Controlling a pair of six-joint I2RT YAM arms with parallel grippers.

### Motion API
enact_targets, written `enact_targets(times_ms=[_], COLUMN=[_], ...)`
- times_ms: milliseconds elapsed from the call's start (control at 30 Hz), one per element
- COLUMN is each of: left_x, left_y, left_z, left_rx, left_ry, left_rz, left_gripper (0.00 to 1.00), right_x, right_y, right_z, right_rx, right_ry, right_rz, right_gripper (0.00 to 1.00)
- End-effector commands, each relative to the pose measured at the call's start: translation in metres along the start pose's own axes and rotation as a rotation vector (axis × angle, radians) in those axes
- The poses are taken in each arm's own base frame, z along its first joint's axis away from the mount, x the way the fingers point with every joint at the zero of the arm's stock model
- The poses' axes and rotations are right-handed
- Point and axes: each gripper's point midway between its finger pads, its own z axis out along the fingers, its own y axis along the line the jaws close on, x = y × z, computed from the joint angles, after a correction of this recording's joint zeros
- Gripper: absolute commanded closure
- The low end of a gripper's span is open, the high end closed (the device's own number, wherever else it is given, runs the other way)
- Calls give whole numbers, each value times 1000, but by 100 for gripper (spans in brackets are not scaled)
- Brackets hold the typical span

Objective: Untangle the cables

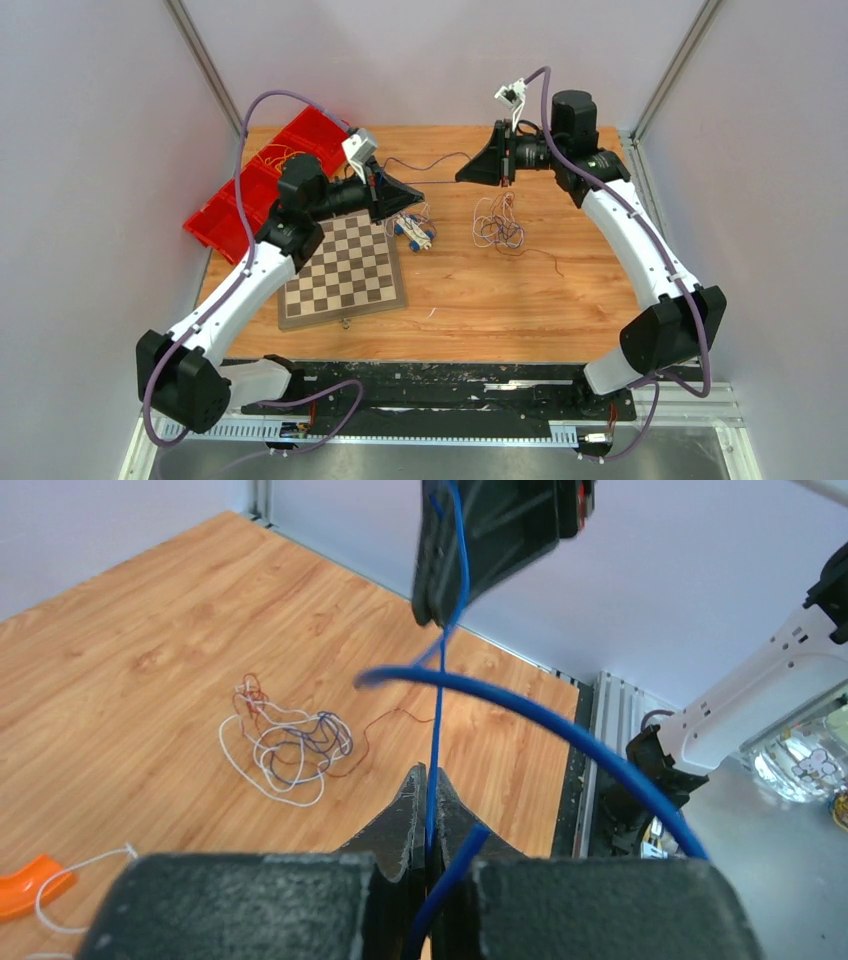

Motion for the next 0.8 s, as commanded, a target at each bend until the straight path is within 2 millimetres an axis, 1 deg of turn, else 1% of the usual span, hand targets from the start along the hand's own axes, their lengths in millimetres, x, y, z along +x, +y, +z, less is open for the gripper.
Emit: enact_targets(times_ms=[0, 67, 133, 167, 267, 333, 367, 400, 433, 467, 500, 533, 567, 600, 633, 667, 700, 733, 767], left_x=[-29, -36, -44, -48, -65, -75, -77, -80, -81, -82, -76, -74, -69, -68, -65, -67, -64, -64, -62], left_y=[4, 4, -2, -7, -15, -12, -11, -4, -2, 7, 13, 25, 30, 42, 47, 60, 64, 77, 83], left_z=[-27, -33, -36, -37, -39, -42, -44, -49, -51, -56, -61, -66, -72, -82, -88, -102, -109, -123, -132], left_rx=[-70, -78, -65, -55, -46, -71, -85, -114, -128, -158, -188, -230, -260, -300, -325, -371, -394, -438, -469], left_ry=[-36, -35, -42, -47, -79, -99, -101, -109, -110, -113, -79, -62, -29, -24, -13, -17, -2, 10, 28], left_rz=[-4, -5, 3, -1, -1, -3, -10, -14, -36, -47, -80, -95, -106, -105, -122, -101, -103, -52, -48], left_gripper=[100, 100, 100, 100, 100, 100, 100, 100, 100, 100, 100, 100, 100, 100, 100, 100, 100, 100, 100], right_x=[12, 34, 61, 73, 107, 120, 124, 125, 126, 127, 126, 126, 127, 127, 128, 130, 131, 133, 135], right_y=[-11, -20, -27, -29, -27, -23, -23, -23, -24, -26, -26, -26, -26, -26, -26, -27, -27, -28, -28], right_z=[-14, -11, -6, -2, 10, 13, 13, 12, 12, 11, 10, 9, 8, 7, 7, 6, 5, 4, 3], right_rx=[46, 47, 27, 11, -57, -98, -104, -102, -94, -84, -73, -67, -60, -53, -47, -39, -33, -26, -21], right_ry=[-22, 7, 49, 71, 139, 166, 172, 174, 176, 176, 175, 175, 176, 178, 180, 184, 187, 191, 196], right_rz=[-16, 28, 92, 122, 200, 231, 242, 241, 236, 229, 218, 208, 202, 194, 187, 178, 173, 170, 171], right_gripper=[100, 100, 100, 98, 85, 72, 67, 62, 59, 56, 54, 51, 48, 46, 44, 43, 43, 43, 43])
